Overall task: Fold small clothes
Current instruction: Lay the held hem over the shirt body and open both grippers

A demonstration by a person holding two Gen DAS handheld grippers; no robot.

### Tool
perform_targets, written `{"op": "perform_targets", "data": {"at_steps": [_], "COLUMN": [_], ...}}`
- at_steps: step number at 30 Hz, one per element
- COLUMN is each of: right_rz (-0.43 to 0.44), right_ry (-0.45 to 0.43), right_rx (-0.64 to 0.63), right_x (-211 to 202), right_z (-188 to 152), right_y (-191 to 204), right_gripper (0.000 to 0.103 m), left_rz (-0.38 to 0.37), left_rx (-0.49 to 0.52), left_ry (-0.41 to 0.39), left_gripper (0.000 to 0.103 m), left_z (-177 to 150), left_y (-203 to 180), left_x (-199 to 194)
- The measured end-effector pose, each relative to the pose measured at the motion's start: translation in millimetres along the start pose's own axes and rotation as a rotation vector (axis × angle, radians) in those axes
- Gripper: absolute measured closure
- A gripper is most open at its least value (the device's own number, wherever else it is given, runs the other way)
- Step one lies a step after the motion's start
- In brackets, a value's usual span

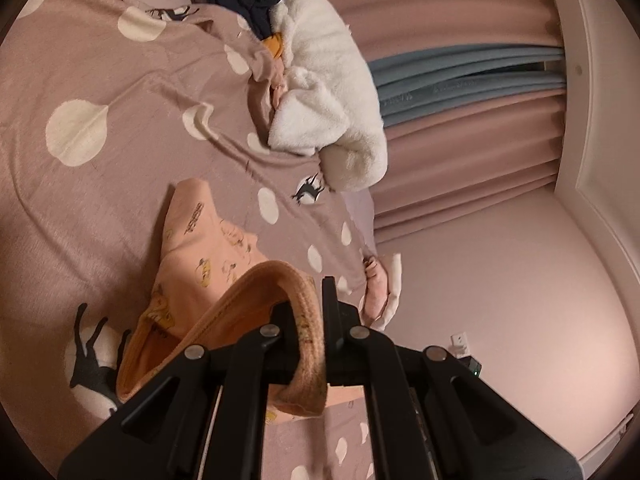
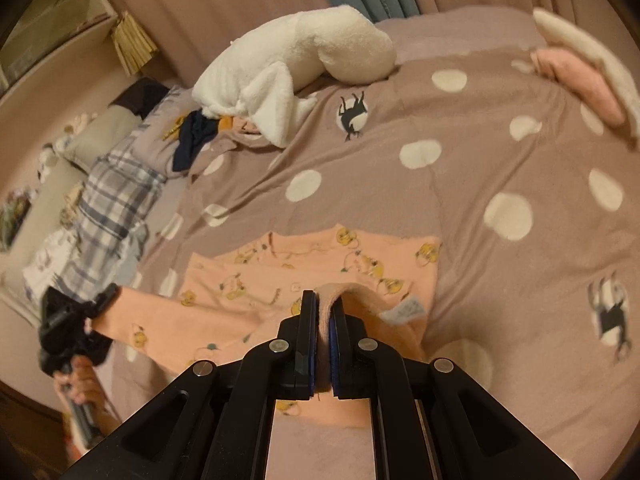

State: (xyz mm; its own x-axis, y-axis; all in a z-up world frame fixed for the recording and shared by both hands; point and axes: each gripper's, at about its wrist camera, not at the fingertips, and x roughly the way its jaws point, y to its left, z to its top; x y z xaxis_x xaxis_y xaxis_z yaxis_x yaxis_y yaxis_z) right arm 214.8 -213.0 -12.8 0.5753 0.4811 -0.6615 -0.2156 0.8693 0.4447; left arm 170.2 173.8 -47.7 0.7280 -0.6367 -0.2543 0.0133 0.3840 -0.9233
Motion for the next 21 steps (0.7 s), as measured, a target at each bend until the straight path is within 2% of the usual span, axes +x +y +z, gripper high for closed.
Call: {"op": "perform_targets", "data": {"at_steps": [9,13,17,21], "right_rz": [0.01,0.017,0.012,-0.012], "right_ry": [-0.001,-0.007,-0.011,-0.001], "right_rx": [0.009,0.027,0.04,0.069], "right_x": [-6.6,-7.4,-9.6,-7.7], "right_z": [-6.0,0.8,6.8,14.1], "right_y": [7.2,8.6,7.7,0.7], "right_gripper": [0.095,0.095,0.095,0.095], "left_rz": [0.021,0.033,0.042,0.034], "left_rx": [-0.005,-0.046,-0.015,-0.045], "left_ry": [-0.023,-0.033,-0.071,-0.059], "left_gripper": [0.1,0.1,0.1,0.1], "left_z": [-10.9,-1.5,7.6,15.1], "left_y": [3.9,3.3,-11.4,-8.7], "left_x": [-23.4,-27.0,-30.2,-22.3]}}
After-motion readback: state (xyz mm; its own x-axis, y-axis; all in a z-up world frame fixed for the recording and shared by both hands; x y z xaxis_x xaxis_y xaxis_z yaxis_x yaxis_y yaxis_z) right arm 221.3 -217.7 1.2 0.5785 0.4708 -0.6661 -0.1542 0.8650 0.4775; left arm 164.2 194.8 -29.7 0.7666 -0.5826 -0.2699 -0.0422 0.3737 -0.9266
